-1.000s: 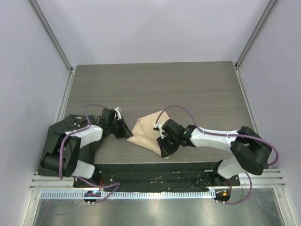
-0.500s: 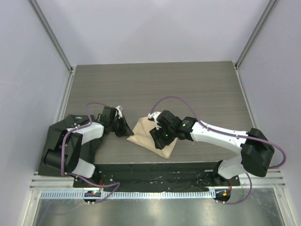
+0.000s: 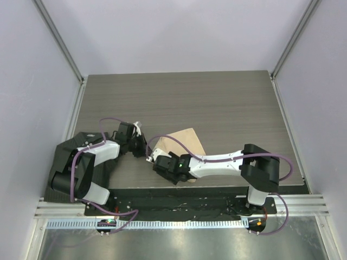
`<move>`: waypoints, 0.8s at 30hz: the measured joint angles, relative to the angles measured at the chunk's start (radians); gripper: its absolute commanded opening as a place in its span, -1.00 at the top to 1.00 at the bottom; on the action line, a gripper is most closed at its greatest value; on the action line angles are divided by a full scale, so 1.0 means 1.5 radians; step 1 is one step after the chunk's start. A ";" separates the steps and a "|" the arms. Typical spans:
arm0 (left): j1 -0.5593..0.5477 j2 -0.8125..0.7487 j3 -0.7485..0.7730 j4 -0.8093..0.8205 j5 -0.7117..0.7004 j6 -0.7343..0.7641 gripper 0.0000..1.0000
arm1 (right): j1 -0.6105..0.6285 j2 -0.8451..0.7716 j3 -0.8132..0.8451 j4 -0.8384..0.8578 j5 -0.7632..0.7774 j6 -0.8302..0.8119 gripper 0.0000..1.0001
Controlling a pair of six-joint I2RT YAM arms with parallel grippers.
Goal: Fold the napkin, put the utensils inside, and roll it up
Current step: Roll the napkin with the utensil
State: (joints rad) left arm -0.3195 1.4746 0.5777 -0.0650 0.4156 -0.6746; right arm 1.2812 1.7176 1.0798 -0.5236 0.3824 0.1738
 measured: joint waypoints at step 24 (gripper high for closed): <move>0.000 0.005 0.007 -0.008 0.002 0.001 1.00 | 0.004 -0.009 -0.020 0.021 0.061 -0.025 -0.32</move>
State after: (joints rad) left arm -0.3195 1.4818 0.5877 -0.0765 0.4183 -0.6731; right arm 1.2865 1.7035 1.0496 -0.4915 0.4732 0.1364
